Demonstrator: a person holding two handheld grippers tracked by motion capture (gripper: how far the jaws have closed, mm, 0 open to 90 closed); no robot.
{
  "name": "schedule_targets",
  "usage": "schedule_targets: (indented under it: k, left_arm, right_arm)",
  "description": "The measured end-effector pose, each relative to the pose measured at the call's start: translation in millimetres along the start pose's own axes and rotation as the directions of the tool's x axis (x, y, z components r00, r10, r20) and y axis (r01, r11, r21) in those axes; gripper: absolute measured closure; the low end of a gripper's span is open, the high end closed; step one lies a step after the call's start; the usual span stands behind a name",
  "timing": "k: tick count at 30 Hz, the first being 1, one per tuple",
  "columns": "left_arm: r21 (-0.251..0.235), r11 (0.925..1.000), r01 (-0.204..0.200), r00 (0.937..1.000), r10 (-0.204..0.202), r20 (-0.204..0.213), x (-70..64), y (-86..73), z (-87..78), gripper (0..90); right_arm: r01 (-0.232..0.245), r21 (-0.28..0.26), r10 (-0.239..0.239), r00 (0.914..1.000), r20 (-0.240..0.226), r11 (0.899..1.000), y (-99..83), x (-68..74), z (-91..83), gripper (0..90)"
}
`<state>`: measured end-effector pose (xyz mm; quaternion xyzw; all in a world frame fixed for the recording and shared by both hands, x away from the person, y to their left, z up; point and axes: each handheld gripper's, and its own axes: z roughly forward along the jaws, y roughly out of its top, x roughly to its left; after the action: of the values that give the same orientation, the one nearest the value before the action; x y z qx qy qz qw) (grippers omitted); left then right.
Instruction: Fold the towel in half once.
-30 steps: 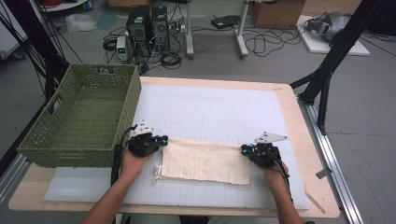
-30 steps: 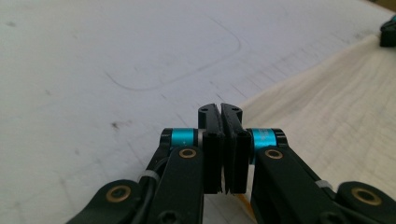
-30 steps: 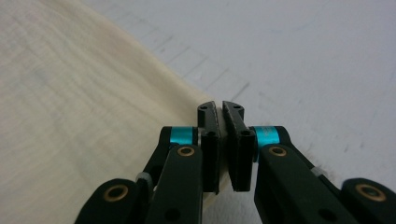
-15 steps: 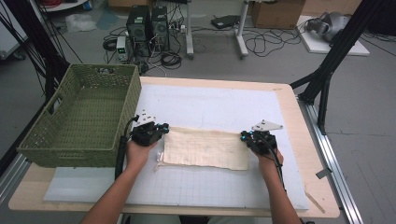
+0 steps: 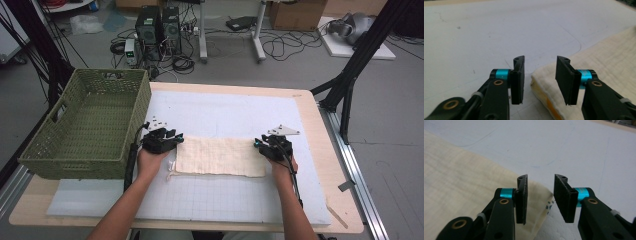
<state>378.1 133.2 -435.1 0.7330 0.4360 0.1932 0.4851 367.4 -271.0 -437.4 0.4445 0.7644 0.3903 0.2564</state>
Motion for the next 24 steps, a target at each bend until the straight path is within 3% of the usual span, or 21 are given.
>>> schedule_targets:
  k: [6, 8, 10, 14, 17, 20, 24]
  left_arm:
    - [-0.026, 0.9992, -0.031, 0.9981, 0.033, 0.053, -8.0, -2.5, -13.3, 60.3]
    - [-0.008, 0.9987, -0.05, 0.9947, 0.051, 0.09, -13.0, -7.6, -14.6, 63.5]
    - [0.053, 0.9956, -0.077, 0.9901, 0.07, 0.121, -17.8, -10.4, -13.9, 65.1]
    - [0.073, 0.9917, -0.106, 0.9833, 0.093, 0.156, -24.5, -17.2, -16.2, 67.3]
    - [0.112, 0.9853, -0.129, 0.98, 0.109, 0.166, -28.2, -21.0, -15.9, 67.0]
    - [0.115, 0.9818, -0.151, 0.9777, 0.131, 0.164, -30.2, -22.2, -16.1, 67.4]
    - [0.156, 0.9739, -0.165, 0.9784, 0.141, 0.151, -31.4, -27.8, -14.1, 69.6]
  right_arm:
    - [0.001, -0.043, -0.002, 0.9997, -0.023, 0.999, 2.3, 2.2, -19.0, 57.8]
    - [0.023, -0.033, -0.024, 0.999, -0.037, 0.999, -0.7, 5.6, -22.9, 57.7]
    - [0.045, -0.025, -0.047, 0.9976, -0.052, 0.999, -5.6, 8.7, -27.6, 57.3]
    - [0.039, -0.005, -0.04, 0.9945, -0.097, 0.999, -19.2, 13.3, -36.6, 55.2]
    - [0.065, 0.005, -0.063, 0.9891, -0.133, 0.998, -30.8, 17.7, -41.8, 55.4]
    - [0.076, 0.024, -0.071, 0.9859, -0.152, 0.997, -35.0, 19.4, -45.4, 56.9]
    - [0.097, 0.051, -0.087, 0.98, -0.179, 0.994, -38.0, 20.7, -45.8, 61.2]
